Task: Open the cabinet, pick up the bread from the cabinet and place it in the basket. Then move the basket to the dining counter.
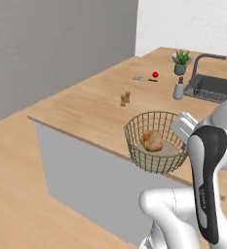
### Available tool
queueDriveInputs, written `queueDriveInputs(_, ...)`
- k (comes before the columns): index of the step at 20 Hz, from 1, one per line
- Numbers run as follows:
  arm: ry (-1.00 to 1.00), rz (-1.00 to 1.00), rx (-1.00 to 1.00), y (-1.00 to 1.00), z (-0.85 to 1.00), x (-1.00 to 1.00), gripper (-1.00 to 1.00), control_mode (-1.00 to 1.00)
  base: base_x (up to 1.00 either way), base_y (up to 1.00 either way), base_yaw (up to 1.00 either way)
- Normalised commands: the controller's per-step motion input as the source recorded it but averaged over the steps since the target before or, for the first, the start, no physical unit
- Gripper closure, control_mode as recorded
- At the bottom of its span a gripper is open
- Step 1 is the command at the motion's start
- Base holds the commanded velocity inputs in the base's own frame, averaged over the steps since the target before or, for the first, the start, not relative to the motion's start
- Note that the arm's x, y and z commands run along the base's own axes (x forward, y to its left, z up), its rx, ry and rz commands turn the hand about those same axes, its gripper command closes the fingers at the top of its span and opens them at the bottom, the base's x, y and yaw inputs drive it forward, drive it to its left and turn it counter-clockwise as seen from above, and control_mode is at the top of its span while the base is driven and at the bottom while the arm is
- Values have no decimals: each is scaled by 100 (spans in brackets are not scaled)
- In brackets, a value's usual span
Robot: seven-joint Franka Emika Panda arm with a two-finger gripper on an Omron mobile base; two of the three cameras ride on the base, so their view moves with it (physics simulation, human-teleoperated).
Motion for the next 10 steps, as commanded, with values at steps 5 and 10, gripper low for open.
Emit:
queueDriveInputs(5, 0, 0, 0, 0, 0, 0, 100, 100, 49, 94, -63)
queueDriveInputs(10, 0, 0, 0, 0, 0, 0, 100, 100, 0, 100, -50)
